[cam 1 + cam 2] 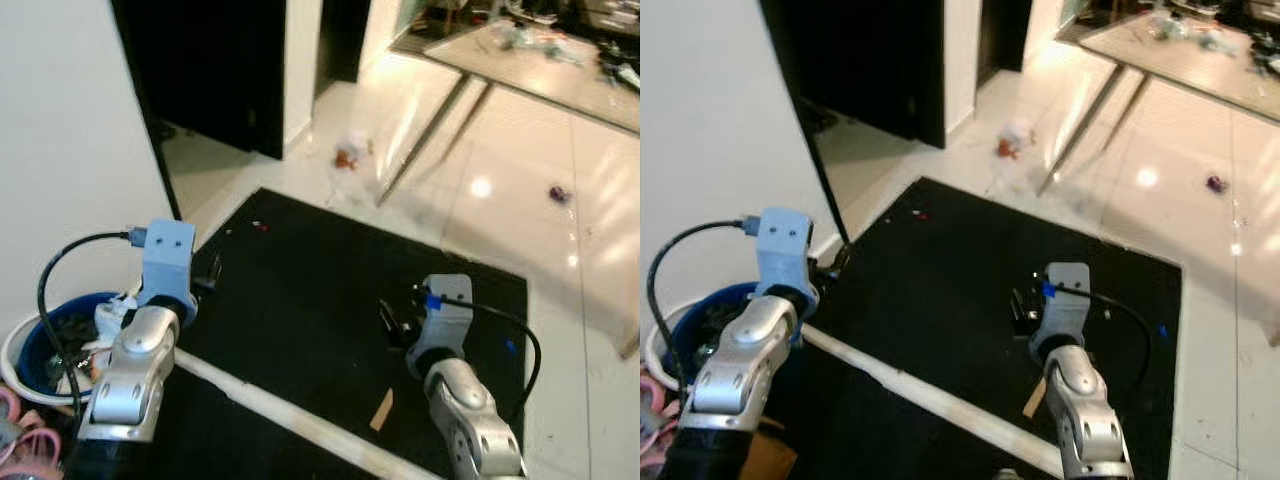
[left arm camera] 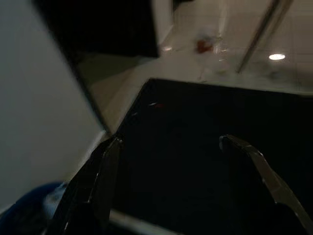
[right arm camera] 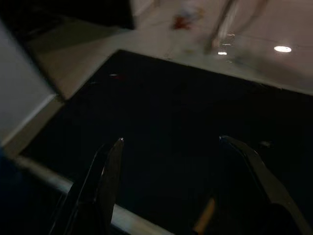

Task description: Picking trash to rubbish bin

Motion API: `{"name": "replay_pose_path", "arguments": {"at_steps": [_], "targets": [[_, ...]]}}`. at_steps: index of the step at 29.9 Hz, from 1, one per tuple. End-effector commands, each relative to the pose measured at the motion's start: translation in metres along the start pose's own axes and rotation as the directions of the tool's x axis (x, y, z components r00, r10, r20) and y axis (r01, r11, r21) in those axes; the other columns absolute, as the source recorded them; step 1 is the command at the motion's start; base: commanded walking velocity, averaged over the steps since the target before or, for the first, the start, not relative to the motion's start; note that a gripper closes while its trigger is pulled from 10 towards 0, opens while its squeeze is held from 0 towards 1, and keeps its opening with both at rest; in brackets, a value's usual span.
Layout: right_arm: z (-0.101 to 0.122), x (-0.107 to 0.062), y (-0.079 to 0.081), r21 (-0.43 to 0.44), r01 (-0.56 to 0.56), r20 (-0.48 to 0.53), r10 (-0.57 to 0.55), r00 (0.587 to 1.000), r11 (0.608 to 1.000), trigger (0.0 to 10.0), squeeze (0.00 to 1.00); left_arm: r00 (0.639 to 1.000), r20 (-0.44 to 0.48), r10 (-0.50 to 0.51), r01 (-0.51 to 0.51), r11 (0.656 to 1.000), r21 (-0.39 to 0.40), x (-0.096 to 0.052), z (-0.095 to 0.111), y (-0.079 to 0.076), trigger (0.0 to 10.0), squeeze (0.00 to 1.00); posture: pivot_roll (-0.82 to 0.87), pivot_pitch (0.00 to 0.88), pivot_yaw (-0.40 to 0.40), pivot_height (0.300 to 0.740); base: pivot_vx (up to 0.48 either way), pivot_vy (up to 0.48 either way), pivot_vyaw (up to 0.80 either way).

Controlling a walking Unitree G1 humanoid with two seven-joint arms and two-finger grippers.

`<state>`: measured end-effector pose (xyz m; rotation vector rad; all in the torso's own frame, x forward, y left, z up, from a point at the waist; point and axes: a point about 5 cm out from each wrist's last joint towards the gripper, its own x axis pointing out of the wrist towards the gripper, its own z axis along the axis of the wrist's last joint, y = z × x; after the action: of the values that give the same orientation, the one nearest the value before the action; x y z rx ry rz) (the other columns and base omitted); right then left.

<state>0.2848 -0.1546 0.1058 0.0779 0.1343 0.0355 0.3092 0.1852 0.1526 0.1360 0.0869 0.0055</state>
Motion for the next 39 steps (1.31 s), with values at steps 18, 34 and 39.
{"name": "replay_pose_path", "arguments": {"at_steps": [18,34,39], "targets": [[-0.008,-0.004,-0.003,0.031,0.020,-0.030,-0.020,0.999,0.999,10.0,0.00,1.000,-0.007,-0.014,0.014,0.999,-0.047,0.001,0.001,-0.001,10.0,0.00,0.01,0.135,0.026,0.740,0.000,0.000,-0.80],[-0.012,-0.005,-0.002,0.029,0.030,-0.051,-0.028,0.998,0.999,10.0,0.00,0.998,0.022,-0.052,0.054,0.997,-0.061,0.002,0.006,-0.003,10.0,0.00,0.01,0.136,0.031,0.740,0.000,0.000,-0.55],[-0.009,-0.003,0.000,0.037,0.030,-0.039,-0.028,0.999,0.999,10.0,0.00,0.997,0.034,-0.071,0.073,0.995,-0.074,0.002,0.010,-0.005,10.0,0.00,0.01,0.145,0.034,0.740,0.112,0.000,0.00]]}}
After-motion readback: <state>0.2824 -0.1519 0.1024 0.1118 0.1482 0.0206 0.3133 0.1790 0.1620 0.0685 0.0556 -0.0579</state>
